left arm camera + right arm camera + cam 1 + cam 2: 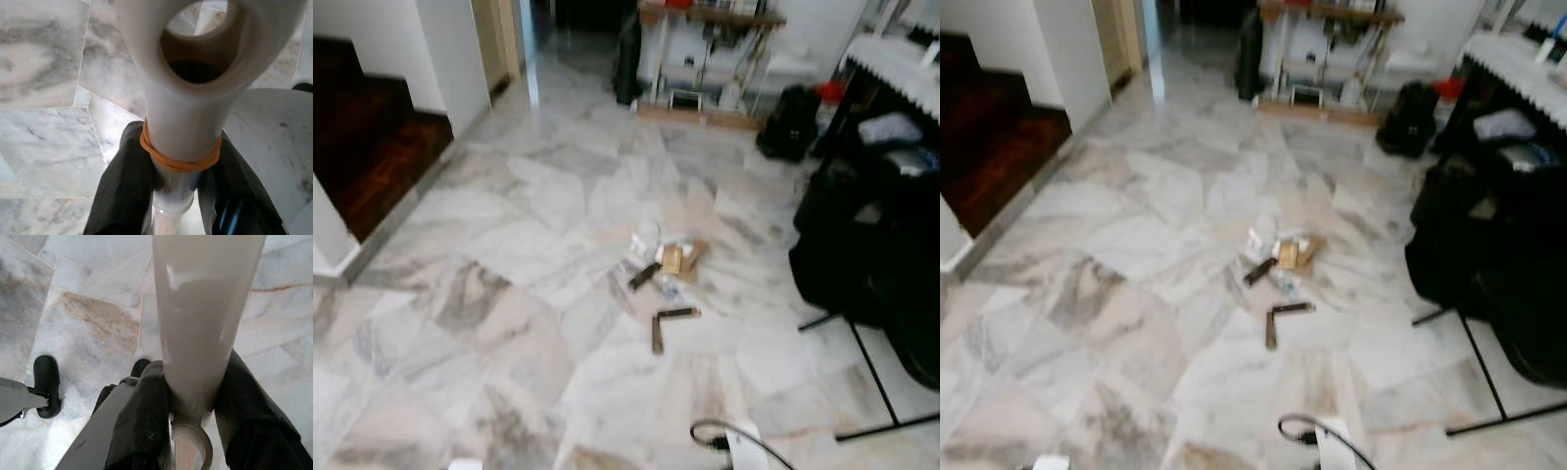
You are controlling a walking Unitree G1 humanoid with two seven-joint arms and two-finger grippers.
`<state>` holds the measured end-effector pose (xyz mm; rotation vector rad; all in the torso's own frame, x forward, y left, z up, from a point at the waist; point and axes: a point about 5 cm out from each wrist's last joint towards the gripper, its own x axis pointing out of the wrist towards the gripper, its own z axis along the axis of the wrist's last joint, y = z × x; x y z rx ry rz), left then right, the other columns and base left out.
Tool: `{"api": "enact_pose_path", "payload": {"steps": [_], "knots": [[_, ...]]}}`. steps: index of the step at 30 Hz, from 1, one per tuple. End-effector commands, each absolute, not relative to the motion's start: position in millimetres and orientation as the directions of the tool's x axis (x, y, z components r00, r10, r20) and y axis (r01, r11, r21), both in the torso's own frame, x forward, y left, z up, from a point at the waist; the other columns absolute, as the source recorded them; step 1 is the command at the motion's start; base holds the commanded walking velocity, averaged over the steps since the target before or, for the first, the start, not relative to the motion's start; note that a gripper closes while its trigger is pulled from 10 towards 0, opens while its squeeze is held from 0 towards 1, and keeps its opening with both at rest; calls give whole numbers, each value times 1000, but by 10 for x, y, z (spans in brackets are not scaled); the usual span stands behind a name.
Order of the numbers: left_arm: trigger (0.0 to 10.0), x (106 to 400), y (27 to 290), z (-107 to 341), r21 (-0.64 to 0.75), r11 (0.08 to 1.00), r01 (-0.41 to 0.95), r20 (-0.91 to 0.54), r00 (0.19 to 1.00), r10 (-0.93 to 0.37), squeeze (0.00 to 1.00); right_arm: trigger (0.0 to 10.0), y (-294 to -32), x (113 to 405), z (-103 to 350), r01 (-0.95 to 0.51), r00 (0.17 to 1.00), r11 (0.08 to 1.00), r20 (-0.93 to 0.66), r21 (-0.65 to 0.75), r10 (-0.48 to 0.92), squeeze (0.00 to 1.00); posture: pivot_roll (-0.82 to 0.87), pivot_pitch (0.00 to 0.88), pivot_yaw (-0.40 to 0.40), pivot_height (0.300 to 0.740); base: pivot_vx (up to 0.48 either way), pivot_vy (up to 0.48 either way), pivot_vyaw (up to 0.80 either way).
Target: Sweep floor
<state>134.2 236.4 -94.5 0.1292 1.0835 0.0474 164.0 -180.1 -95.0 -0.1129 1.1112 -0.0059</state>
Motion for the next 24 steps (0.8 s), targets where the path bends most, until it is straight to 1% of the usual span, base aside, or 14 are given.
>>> {"api": "enact_pose_path", "payload": {"steps": [1, 11, 22, 24], "knots": [[10000, 1465, 2369, -893, 121, 986, -119, -830, 533, 166, 0, 10000, -1670, 1960, -793, 62, 617, 996, -787, 65, 13, 0, 41, 7, -77, 740, 0, 0, 0], [10000, 1563, 2270, -877, 109, 988, -109, -814, 561, 151, 0, 10000, -1677, 1961, -792, 63, 618, 996, -786, 64, 11, 0, 40, 10, -77, 740, 0, 0, 0], [10000, 1586, 2237, -878, 91, 989, -112, -817, 559, 139, 0, 10000, -1683, 1958, -793, 65, 618, 996, -786, 64, 10, 0, 39, 12, -76, 740, 0, 0, 0], [10000, 1602, 2244, -870, 93, 989, -112, -816, 561, 140, 0, 10000, -1681, 1961, -791, 65, 619, 996, -786, 65, 11, 0, 39, 11, -77, 740, 300, 0, 0]]}}
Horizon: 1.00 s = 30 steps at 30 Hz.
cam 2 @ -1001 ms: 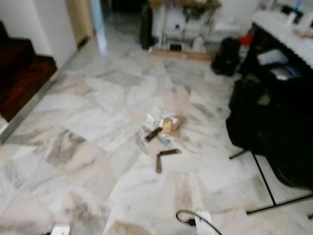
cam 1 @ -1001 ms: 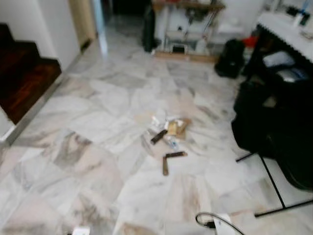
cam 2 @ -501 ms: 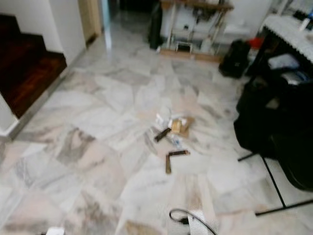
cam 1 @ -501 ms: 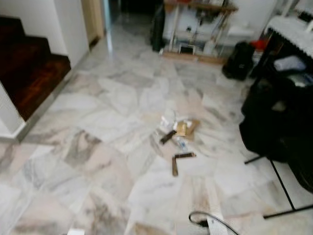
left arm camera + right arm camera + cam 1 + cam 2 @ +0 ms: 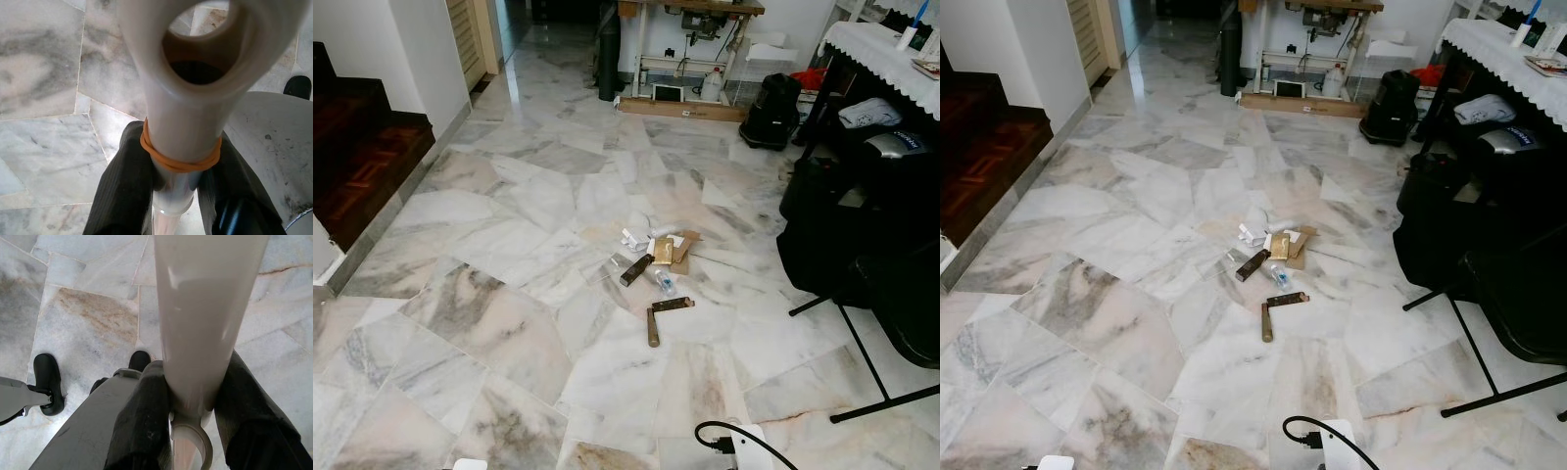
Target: Sweep floor
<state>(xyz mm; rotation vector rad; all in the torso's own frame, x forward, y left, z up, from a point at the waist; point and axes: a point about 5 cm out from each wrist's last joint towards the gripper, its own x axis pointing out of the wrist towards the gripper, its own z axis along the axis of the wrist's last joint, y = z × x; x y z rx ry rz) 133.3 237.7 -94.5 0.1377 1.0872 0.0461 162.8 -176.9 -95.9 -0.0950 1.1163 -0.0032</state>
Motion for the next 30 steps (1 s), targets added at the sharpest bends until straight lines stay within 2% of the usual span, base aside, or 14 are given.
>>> {"api": "enact_pose_path", "payload": {"steps": [1, 19, 30], "knots": [[10000, 1623, 2249, -861, 94, 989, -112, -814, 563, 141, 0, 10000, -1680, 1964, -790, 64, 619, 996, -785, 64, 11, 0, 39, 11, -77, 740, 311, 0, 0], [10000, 1742, 2204, -820, 94, 990, -104, -800, 584, 137, 0, 10000, -1676, 1980, -782, 60, 622, 996, -783, 63, 12, 0, 38, 8, -79, 740, 301, 0, 0], [10000, 1686, 2119, -858, 80, 991, -105, -803, 583, 127, 0, 10000, -1676, 1988, -778, 57, 623, 996, -782, 61, 12, 0, 40, 4, -80, 740, 0, 0, 0]]}}
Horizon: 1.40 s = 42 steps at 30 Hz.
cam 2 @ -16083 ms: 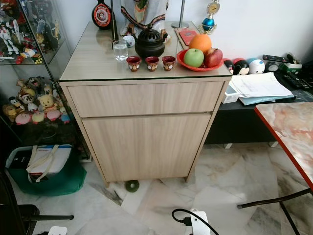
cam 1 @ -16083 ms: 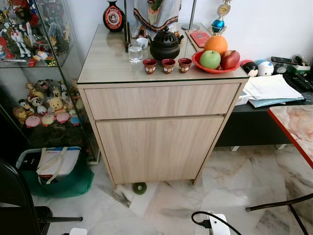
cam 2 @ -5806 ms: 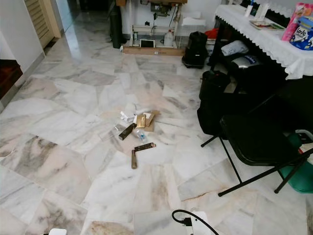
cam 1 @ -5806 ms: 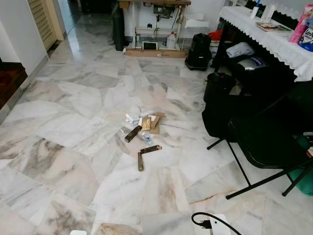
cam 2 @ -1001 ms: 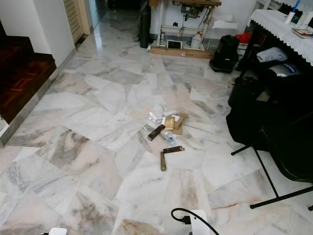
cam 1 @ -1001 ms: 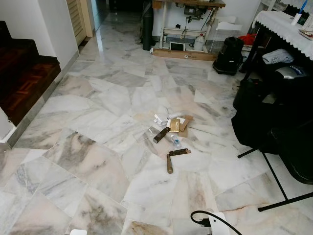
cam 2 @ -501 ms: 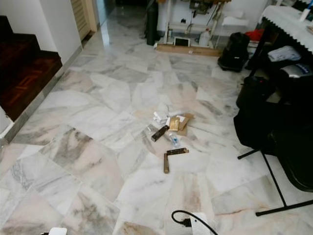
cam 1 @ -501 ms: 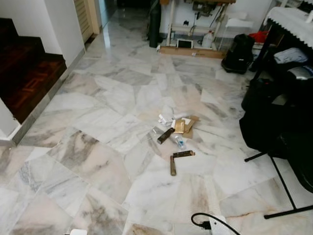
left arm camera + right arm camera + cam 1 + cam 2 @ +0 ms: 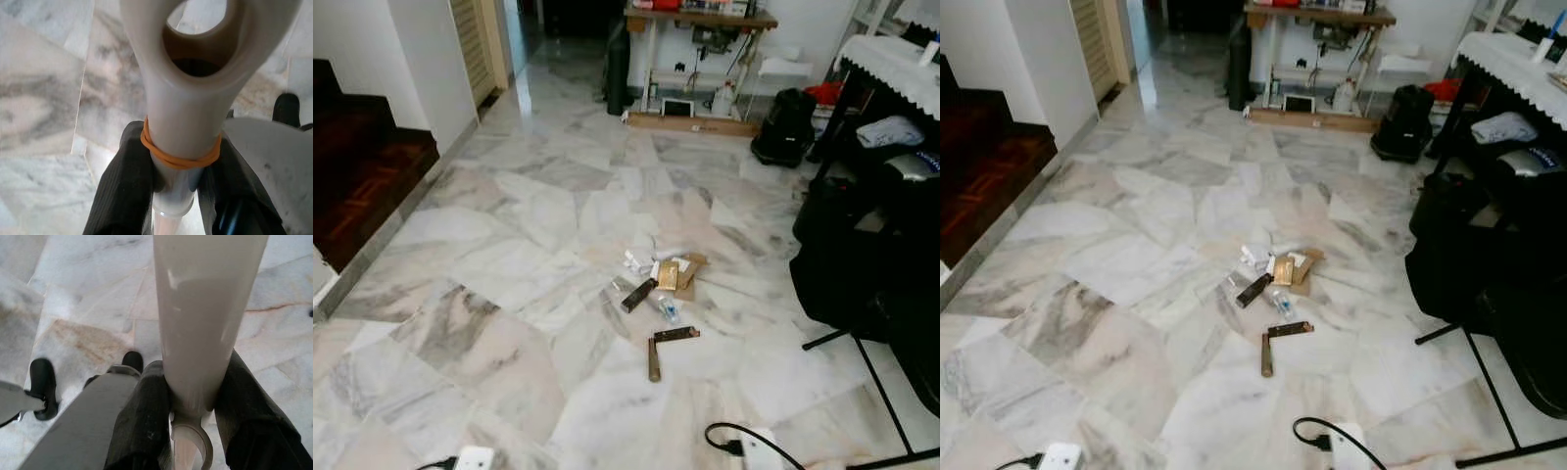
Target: Sweep floor
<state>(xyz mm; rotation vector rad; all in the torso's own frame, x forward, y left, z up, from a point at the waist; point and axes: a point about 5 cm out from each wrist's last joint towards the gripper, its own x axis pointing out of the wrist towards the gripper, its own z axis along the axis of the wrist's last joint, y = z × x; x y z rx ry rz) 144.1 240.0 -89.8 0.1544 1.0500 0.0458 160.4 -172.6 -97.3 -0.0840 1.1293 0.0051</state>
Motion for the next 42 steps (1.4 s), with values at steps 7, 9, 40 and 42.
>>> {"api": "enact_pose_path", "payload": {"steps": [7, 9, 40, 42], "knots": [[10000, 1665, 2218, -844, 88, 990, -110, -798, 587, 136, 0, 10000, -1684, 1984, -779, 59, 623, 997, -782, 59, 9, 0, 39, 2, -79, 740, 0, 0, 0], [10000, 1666, 2249, -836, 89, 990, -113, -796, 589, 139, 0, 10000, -1687, 1986, -778, 60, 625, 997, -781, 55, 5, 0, 39, 2, -79, 740, 0, 0, 0], [10000, 1626, 2347, -826, 140, 990, -29, -801, 584, 130, 0, 10000, -1693, 2000, -768, -36, 621, 999, -782, 40, 54, 0, 39, 18, -73, 740, 0, 0, 0], [10000, 1613, 2378, -824, 145, 989, -23, -804, 580, 132, 0, 10000, -1729, 1998, -765, -35, 622, 999, -781, 36, 50, 0, 39, 18, -74, 740, 0, 0, 0]]}}
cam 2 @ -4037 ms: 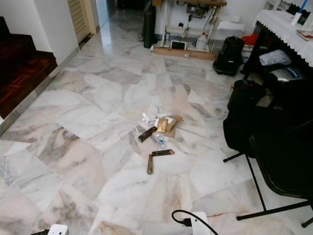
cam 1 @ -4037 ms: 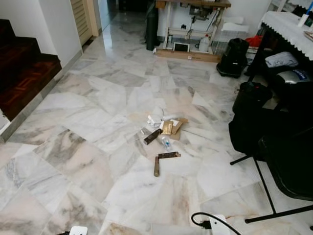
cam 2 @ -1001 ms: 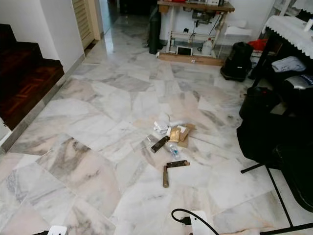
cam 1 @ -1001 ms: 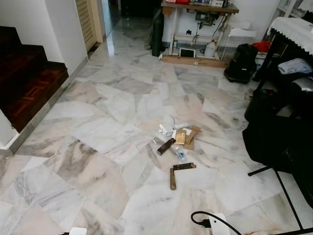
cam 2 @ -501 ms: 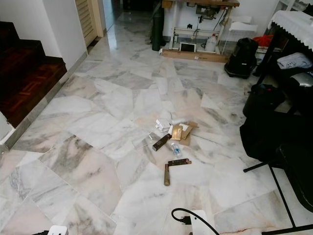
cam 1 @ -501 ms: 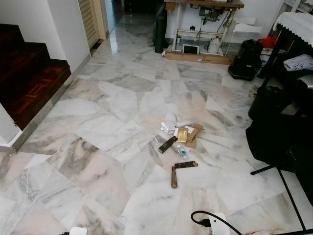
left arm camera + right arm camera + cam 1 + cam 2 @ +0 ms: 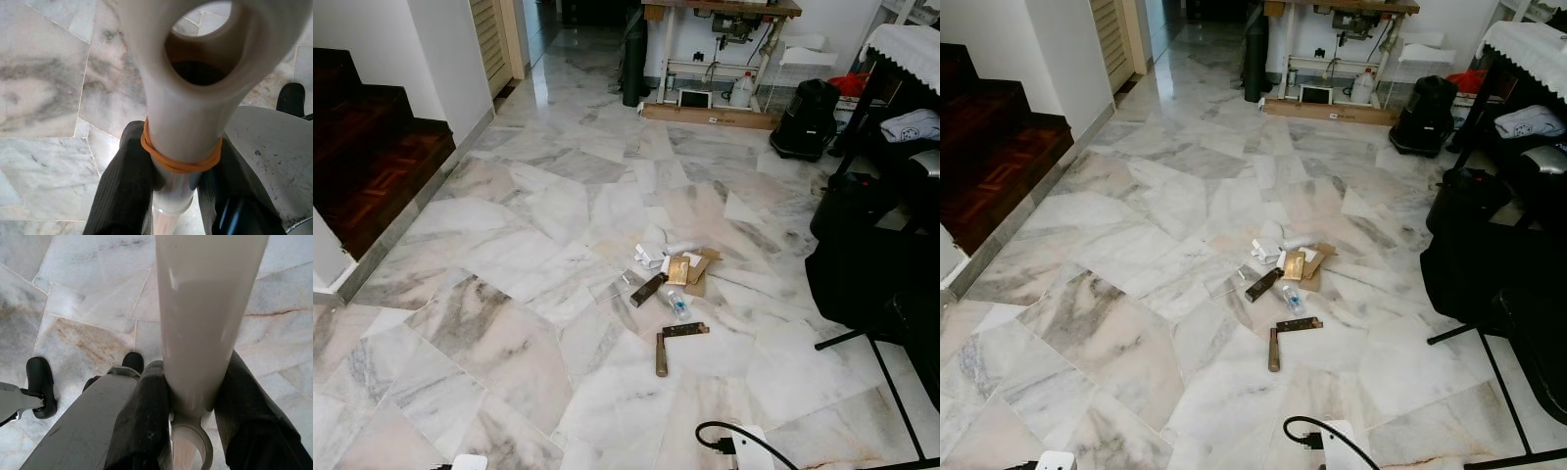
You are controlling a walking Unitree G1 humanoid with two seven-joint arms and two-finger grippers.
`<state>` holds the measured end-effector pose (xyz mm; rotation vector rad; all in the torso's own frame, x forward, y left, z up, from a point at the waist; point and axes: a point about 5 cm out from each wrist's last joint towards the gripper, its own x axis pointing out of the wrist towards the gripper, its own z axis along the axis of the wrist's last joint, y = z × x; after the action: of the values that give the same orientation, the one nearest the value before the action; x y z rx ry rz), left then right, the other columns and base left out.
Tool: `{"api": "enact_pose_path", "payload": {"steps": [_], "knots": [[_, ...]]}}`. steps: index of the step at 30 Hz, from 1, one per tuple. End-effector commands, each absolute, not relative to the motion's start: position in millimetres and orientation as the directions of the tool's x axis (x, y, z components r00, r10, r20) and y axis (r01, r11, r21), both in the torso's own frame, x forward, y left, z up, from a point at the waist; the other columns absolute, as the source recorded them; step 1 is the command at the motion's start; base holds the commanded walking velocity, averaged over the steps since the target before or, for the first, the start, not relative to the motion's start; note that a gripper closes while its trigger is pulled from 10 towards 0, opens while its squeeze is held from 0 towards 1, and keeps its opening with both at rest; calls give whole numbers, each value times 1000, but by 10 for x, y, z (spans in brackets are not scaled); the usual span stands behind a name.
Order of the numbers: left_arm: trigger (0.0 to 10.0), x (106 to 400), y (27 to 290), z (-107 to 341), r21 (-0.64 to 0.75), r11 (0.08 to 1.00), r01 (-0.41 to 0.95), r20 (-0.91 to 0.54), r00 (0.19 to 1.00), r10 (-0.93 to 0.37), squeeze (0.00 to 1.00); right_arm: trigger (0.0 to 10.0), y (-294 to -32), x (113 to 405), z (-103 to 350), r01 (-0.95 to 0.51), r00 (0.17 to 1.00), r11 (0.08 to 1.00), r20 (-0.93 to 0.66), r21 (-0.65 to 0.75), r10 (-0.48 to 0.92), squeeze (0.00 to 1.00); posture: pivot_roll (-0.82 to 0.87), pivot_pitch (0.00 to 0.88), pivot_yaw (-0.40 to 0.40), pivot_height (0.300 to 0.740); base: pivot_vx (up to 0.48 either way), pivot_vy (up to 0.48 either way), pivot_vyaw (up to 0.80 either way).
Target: Sweep floor
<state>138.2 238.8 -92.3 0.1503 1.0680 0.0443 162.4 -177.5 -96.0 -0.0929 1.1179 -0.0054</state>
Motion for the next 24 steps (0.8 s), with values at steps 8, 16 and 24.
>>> {"api": "enact_pose_path", "payload": {"steps": [8, 16, 24], "knots": [[10000, 1518, 2445, -848, 153, 988, -35, -821, 552, 146, 0, 10000, -1756, 1956, -785, -3, 616, 999, -787, 41, 34, 0, 44, 18, -74, 740, 0, 0, 0], [10000, 1451, 2411, -880, 142, 989, -40, -826, 546, 141, 0, 10000, -1678, 1964, -788, 2, 617, 999, -786, 50, 38, 0, 47, 12, -77, 740, 0, 0, 0], [10000, 1447, 2400, -883, 139, 990, -38, -825, 548, 137, 0, 10000, -1670, 1959, -794, -17, 607, 999, -794, 34, 37, 0, 44, 6, -75, 740, 0, 0, 0]]}}
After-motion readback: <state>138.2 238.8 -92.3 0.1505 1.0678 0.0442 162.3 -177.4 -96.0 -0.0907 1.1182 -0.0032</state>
